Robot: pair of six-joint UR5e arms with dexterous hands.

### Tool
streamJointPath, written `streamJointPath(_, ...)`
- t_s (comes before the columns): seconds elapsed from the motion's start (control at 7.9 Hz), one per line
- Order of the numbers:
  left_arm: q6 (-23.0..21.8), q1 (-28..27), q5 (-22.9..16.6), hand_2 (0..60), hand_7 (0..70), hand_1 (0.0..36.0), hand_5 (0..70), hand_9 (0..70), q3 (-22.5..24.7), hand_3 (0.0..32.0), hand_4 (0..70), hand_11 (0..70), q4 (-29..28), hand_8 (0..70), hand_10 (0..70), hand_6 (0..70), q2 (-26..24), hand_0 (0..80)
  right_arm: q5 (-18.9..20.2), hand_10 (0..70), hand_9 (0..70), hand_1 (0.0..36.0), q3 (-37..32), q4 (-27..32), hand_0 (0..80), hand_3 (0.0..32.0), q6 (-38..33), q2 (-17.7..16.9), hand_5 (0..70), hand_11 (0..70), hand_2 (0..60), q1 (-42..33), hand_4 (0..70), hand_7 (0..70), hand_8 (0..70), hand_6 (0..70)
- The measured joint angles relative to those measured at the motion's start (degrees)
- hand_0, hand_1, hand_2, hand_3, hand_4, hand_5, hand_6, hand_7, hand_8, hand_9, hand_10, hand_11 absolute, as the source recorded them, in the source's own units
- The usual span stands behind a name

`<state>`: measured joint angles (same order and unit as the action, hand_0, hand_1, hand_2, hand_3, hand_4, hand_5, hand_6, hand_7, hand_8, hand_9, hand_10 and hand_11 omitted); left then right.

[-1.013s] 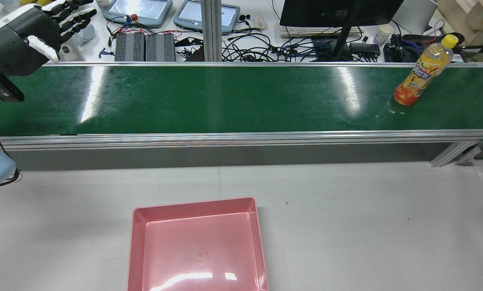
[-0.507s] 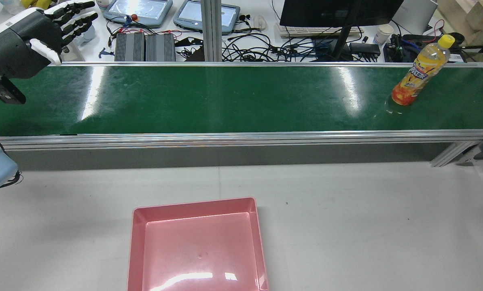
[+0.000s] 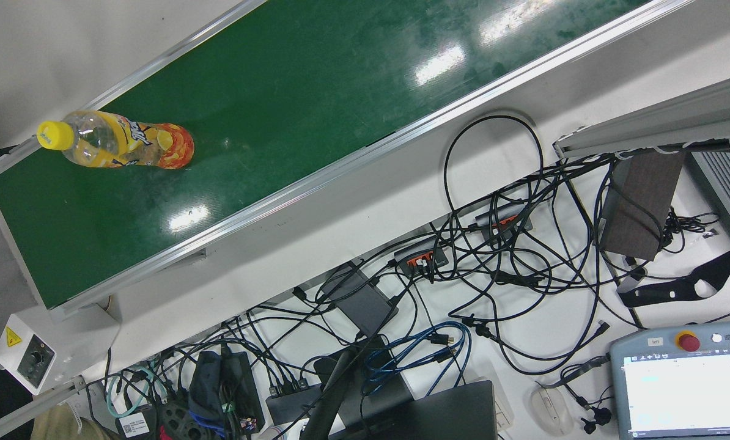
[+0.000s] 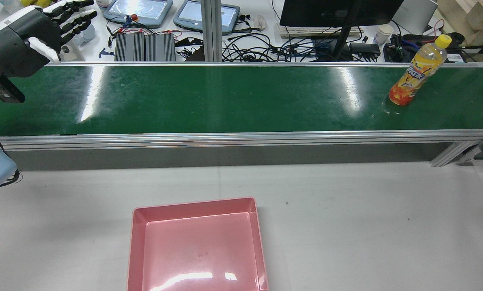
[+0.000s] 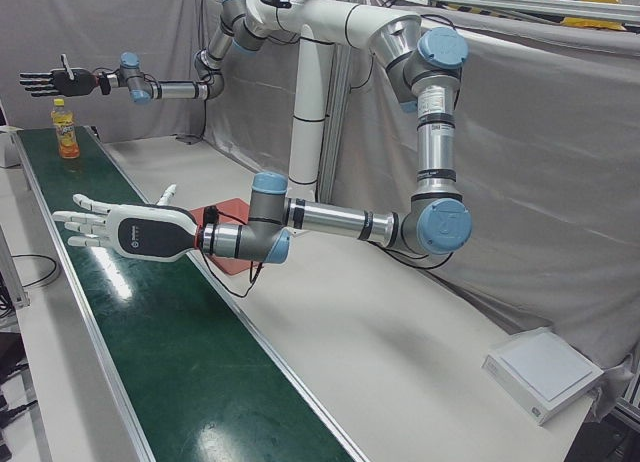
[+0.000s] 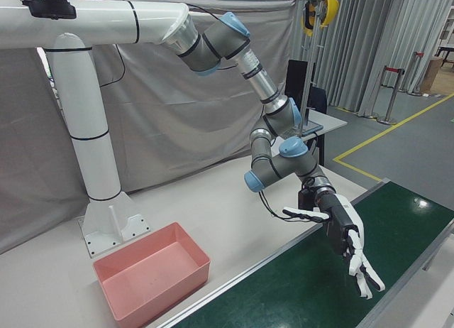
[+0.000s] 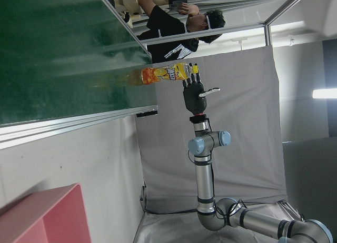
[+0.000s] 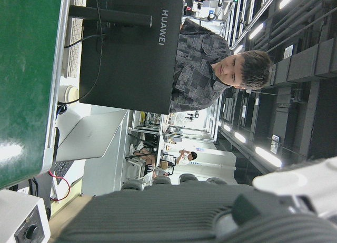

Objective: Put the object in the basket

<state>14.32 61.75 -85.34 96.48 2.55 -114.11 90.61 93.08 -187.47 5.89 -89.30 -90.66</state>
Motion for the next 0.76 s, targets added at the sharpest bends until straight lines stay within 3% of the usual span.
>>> streamJointPath(0.76, -0.36, -0.10, 0.00, 0.0, 1.6, 2.4, 18.9, 9.8, 0.16, 0.0, 13.0, 4.4, 0.04, 7.7, 2.1, 0.7, 0.02, 59.6, 0.00, 0.0, 0.0, 0.0, 0.14, 0.00, 0.0, 0.0, -0.03, 0.02, 0.0, 0.0, 0.0, 0.00, 0.0, 0.0, 0.0, 0.0)
